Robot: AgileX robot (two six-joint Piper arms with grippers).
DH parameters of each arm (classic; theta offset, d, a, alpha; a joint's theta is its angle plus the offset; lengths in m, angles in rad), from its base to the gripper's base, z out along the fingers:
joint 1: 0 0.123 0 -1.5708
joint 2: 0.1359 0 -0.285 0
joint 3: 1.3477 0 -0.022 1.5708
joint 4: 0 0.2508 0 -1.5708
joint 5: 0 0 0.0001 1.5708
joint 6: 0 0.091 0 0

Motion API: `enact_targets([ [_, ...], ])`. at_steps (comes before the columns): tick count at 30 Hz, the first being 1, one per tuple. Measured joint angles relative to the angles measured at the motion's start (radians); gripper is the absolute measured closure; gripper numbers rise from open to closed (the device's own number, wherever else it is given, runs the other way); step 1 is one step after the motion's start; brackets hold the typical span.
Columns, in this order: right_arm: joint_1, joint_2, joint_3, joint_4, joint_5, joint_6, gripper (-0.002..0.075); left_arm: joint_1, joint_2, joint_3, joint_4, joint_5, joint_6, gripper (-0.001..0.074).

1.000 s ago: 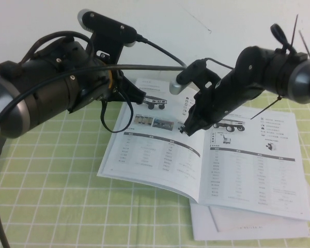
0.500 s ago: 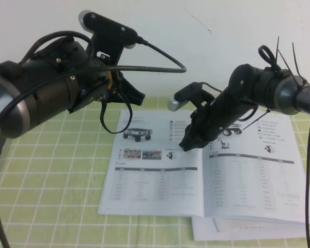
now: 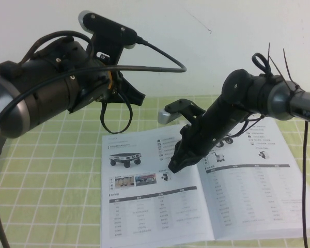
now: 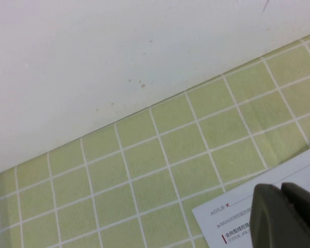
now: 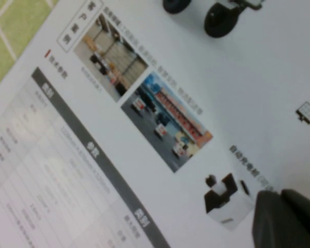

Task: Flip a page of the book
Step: Open the closed book

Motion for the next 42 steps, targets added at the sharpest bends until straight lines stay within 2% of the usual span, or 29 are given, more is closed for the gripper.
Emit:
enact_targets([
  [8,-0.017,-0.145,0.002,-0.030,-0.049,-0.031,0.0729,0.000,0.000,0.000,-0.002,0.000,0.000,0.0738],
  [11,-0.077,-0.180,0.002,-0.072,-0.048,-0.010,0.0729,0.000,0.000,0.000,-0.002,0.014,0.000,0.0738],
  [16,-0.237,-0.181,0.007,-0.098,-0.025,0.010,0.0729,0.000,0.000,0.000,-0.034,0.017,0.002,0.0738],
  [20,-0.305,-0.181,0.046,-0.132,-0.027,0.010,0.0729,0.000,0.000,0.000,-0.189,-0.015,0.114,0.0738],
  [26,-0.303,-0.181,0.109,-0.198,-0.034,0.007,0.0729,0.000,0.079,0.000,-0.452,-0.029,0.331,0.0738],
  [33,-0.303,-0.181,0.181,-0.329,-0.094,0.078,0.0729,0.000,0.185,0.000,-0.507,-0.031,0.384,0.0738],
  [42,-0.303,-0.186,0.276,-0.347,-0.123,0.125,0.0729,0.000,0.189,0.000,-0.534,-0.044,0.420,0.0738],
])
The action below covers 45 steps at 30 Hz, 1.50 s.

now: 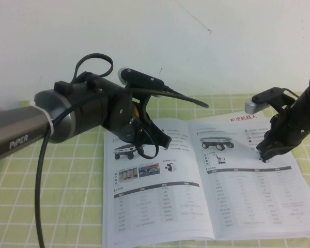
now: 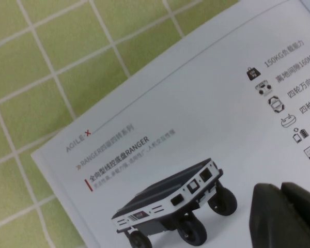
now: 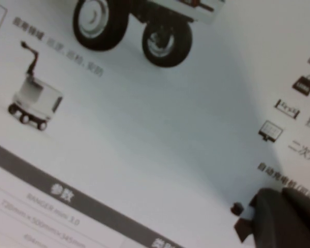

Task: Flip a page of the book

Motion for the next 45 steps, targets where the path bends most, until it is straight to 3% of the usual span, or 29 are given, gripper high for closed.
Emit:
enact_targets([
  [16,0.010,-0.111,0.053,0.029,0.047,0.021,0.0729,0.000,0.000,0.000,-0.011,-0.004,0.023,0.0738],
  [24,0.010,-0.291,0.059,0.046,0.020,0.001,0.0729,0.000,-0.100,0.000,0.018,-0.119,0.027,0.0738],
  [29,0.010,-0.439,0.059,0.251,-0.007,-0.212,0.0729,0.000,-0.236,0.007,0.072,-0.134,0.036,0.0738],
  [34,0.010,-0.604,0.096,0.538,-0.013,-0.447,0.0729,0.000,-0.429,0.140,0.107,-0.191,0.042,0.0738],
  [40,0.010,-0.751,0.215,0.698,-0.046,-0.597,0.0729,0.000,-0.706,0.343,0.115,-0.228,0.042,0.0738],
  [45,0.010,-0.890,0.347,0.831,-0.069,-0.726,0.0729,0.002,-0.885,0.435,0.094,-0.160,0.033,0.0738],
])
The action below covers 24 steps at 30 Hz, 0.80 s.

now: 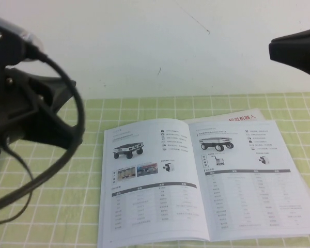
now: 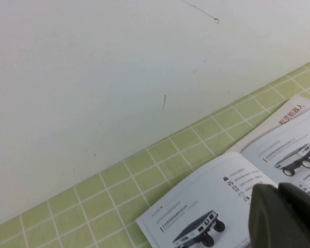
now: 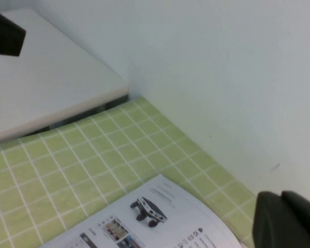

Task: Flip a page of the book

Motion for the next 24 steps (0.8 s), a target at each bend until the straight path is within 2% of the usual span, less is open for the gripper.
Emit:
enact_targets([
  [10,0.000,-0.275,0.221,0.292,-0.037,-0.227,0.0729,0.000,-0.324,0.147,-0.079,0.131,-0.007,0.0738],
  [17,0.000,-0.421,0.333,0.327,-0.040,-0.268,0.0729,0.000,-0.523,0.322,-0.126,0.158,-0.013,0.0738],
  [24,0.000,-0.530,0.426,0.355,-0.040,-0.270,0.0729,0.000,-0.599,0.409,-0.142,0.179,-0.057,0.0738],
])
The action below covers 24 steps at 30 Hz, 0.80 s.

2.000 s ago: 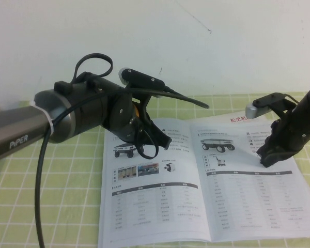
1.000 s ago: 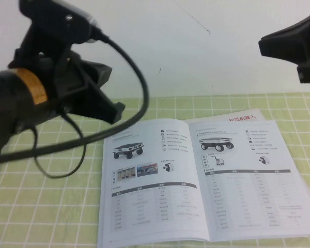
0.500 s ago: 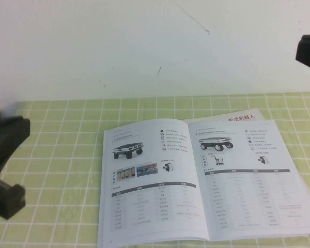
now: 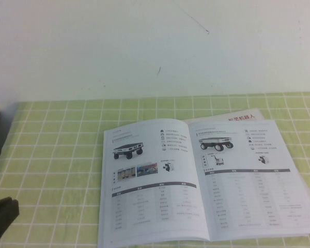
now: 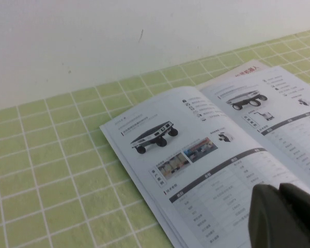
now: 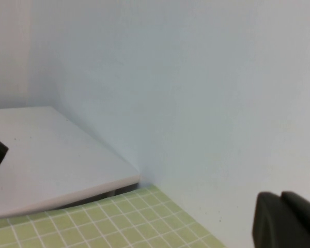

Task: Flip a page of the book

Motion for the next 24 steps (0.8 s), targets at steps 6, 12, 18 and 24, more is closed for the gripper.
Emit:
enact_targets([
  [6,0.000,-0.057,0.035,0.011,0.000,0.000,0.0729,0.000,0.000,0.022,-0.015,0.041,-0.009,0.0738],
  [12,0.000,-0.069,0.035,0.011,0.000,0.000,0.0729,0.000,0.000,0.022,-0.017,0.067,-0.012,0.0738],
  [18,0.000,-0.069,0.035,0.009,-0.002,0.000,0.0729,0.000,0.000,0.022,-0.017,0.070,-0.012,0.0738],
  [24,0.000,-0.069,0.035,0.009,-0.002,0.000,0.0729,0.000,0.000,0.022,-0.017,0.071,-0.012,0.0738],
])
